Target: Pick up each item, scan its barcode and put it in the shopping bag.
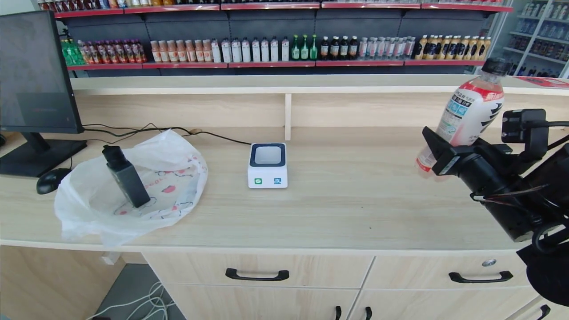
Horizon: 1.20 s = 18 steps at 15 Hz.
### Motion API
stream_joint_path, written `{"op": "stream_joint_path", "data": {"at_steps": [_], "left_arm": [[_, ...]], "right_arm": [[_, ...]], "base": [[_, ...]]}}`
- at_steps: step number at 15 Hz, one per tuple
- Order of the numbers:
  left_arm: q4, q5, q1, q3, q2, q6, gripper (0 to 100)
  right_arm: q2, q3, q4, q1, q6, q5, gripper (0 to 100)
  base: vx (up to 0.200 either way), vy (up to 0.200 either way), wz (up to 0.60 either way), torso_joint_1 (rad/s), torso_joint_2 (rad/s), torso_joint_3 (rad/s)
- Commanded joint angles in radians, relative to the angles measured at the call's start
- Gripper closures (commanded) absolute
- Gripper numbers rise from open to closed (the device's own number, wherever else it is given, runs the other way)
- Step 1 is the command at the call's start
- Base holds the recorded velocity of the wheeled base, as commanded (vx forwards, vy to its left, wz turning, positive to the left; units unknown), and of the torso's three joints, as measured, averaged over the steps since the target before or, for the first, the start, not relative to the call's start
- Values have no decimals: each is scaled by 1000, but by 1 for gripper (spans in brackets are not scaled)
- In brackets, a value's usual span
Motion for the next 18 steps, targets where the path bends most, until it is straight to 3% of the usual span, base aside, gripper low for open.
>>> {"op": "stream_joint_path", "data": {"at_steps": [1, 12, 18], "left_arm": [[-2, 0, -1, 0, 0, 3, 0], [-4, 0, -1, 0, 0, -3, 0], [-4, 0, -1, 0, 0, -2, 0]], "right_arm": [[-21, 10, 0, 0, 0, -1, 100], [-33, 30, 0, 0, 11, 1, 100], [-48, 39, 0, 6, 14, 1, 100]], "base": [[0, 0, 0, 0, 0, 0], [0, 200, 0, 4, 0, 3], [0, 0, 0, 0, 0, 0]]}}
